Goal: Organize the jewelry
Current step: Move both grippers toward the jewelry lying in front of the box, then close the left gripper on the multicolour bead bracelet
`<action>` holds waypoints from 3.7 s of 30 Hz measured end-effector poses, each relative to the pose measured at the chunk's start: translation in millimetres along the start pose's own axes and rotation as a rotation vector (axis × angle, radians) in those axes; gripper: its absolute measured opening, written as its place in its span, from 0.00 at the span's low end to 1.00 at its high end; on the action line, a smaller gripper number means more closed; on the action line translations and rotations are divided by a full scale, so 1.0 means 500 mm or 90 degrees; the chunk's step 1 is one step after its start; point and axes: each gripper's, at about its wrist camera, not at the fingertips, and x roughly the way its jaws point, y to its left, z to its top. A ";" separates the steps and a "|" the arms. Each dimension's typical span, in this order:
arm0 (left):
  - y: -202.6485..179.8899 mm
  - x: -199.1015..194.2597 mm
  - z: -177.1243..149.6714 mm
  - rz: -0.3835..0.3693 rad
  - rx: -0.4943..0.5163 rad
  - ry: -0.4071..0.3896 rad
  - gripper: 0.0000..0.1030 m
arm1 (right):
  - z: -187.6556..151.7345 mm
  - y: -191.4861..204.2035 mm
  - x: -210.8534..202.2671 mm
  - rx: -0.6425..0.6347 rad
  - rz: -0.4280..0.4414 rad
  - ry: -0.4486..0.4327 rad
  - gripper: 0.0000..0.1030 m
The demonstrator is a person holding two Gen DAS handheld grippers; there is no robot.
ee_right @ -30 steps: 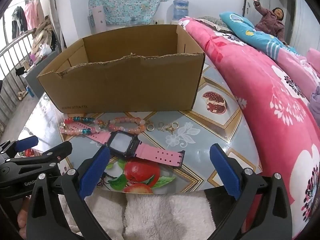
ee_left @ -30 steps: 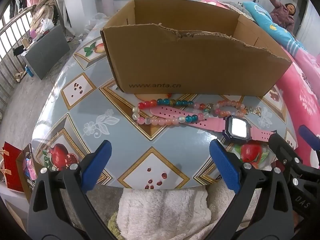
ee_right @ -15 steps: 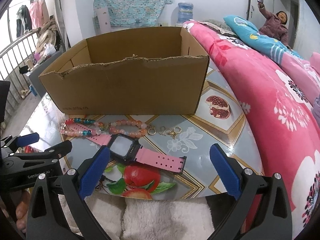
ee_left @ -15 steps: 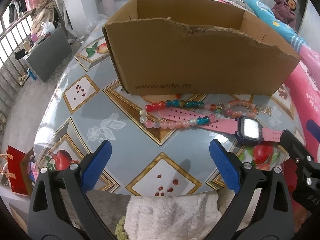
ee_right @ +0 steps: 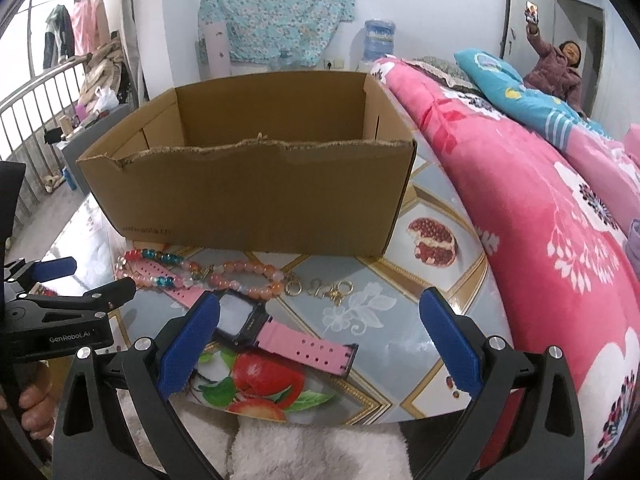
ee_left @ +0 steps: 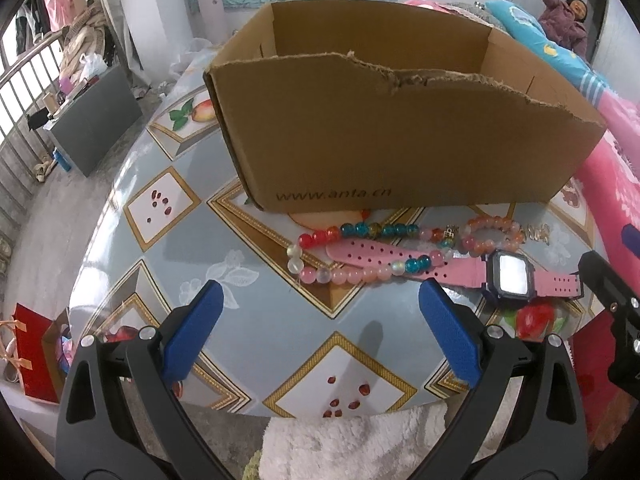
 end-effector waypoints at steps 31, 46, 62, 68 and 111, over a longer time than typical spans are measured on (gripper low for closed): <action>0.066 -0.021 0.003 -0.151 -0.078 -0.094 0.92 | 0.010 0.013 -0.039 -0.096 0.076 -0.083 0.95; 0.084 -0.008 -0.016 -0.129 -0.092 -0.073 0.92 | 0.018 0.049 -0.027 -0.106 0.143 -0.058 0.95; 0.083 -0.001 -0.021 -0.106 -0.034 -0.078 0.92 | 0.022 0.088 0.019 -0.110 0.175 -0.007 0.89; 0.080 -0.002 -0.022 -0.097 -0.017 -0.083 0.92 | 0.022 0.094 0.027 -0.107 0.190 0.008 0.88; 0.066 0.062 0.030 -0.042 0.012 0.013 0.32 | -0.028 0.085 0.077 -0.087 0.272 0.041 0.54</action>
